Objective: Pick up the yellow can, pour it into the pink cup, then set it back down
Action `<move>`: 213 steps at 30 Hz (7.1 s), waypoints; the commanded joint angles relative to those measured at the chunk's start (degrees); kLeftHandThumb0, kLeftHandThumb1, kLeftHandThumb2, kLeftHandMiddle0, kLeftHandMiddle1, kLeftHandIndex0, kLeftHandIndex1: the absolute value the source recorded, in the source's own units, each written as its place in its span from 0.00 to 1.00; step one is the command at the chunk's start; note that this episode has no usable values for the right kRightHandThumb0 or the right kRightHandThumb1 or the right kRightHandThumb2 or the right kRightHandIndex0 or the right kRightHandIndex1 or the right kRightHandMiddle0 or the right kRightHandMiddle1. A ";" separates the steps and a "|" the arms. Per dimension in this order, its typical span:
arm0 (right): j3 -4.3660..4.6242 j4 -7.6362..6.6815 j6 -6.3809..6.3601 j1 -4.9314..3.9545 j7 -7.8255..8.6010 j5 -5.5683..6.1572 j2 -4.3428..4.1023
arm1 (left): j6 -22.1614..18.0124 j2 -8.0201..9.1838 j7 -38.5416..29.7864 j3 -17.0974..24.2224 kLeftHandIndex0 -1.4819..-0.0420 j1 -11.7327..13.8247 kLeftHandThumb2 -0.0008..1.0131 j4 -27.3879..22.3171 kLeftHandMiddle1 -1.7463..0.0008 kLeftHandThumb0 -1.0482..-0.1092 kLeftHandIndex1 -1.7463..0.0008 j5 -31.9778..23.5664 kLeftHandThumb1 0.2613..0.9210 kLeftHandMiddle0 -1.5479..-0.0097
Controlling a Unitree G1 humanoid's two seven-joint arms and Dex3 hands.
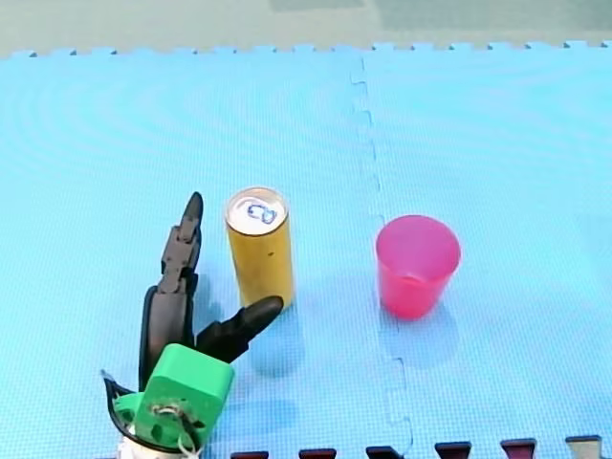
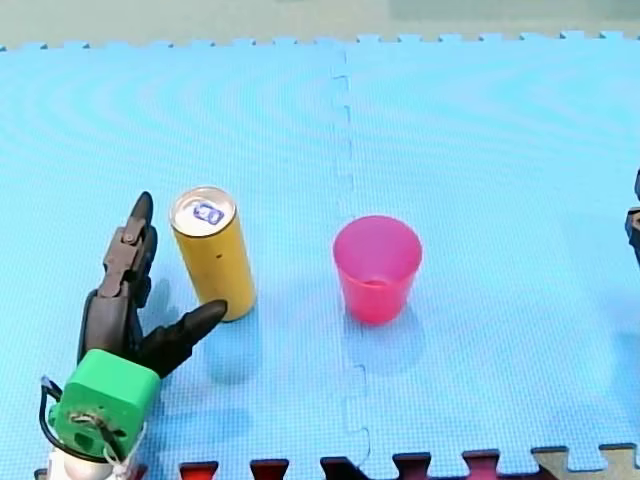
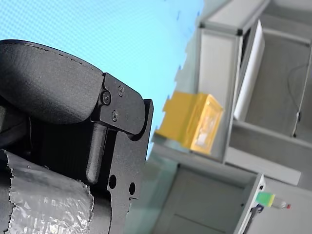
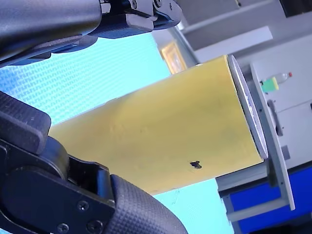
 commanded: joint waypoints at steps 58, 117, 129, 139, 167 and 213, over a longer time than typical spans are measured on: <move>-0.05 -0.15 0.34 0.25 -0.05 0.07 -0.68 | -1.33 -1.80 -1.25 1.98 0.91 -5.71 0.00 7.46 0.99 0.00 1.00 -1.11 0.77 0.86; -0.82 -1.06 -1.47 1.88 2.20 1.61 -0.85 | 4.00 -3.49 -6.66 1.65 0.92 -8.93 0.01 6.15 0.99 0.00 1.00 -2.79 0.88 0.85; -0.88 -0.88 -1.17 1.80 2.48 1.63 -1.13 | 2.90 -3.42 -1.95 1.55 0.92 -7.25 0.01 5.29 0.99 0.00 1.00 -1.51 0.89 0.83; -0.94 -0.77 -0.86 1.54 2.83 1.72 -1.11 | 2.16 -5.11 6.73 1.12 0.90 -5.78 0.00 4.48 0.99 0.00 1.00 0.73 0.87 0.82; -0.91 -0.84 0.31 0.75 2.88 1.71 -1.41 | 2.15 -4.87 9.72 0.53 0.90 -6.24 0.00 5.16 1.00 0.04 1.00 1.83 0.84 0.82; -0.50 -1.42 -1.39 2.20 3.04 1.77 -0.94 | 3.73 -7.61 6.86 1.59 0.87 -8.69 0.00 2.97 1.00 0.06 1.00 -1.25 0.87 0.83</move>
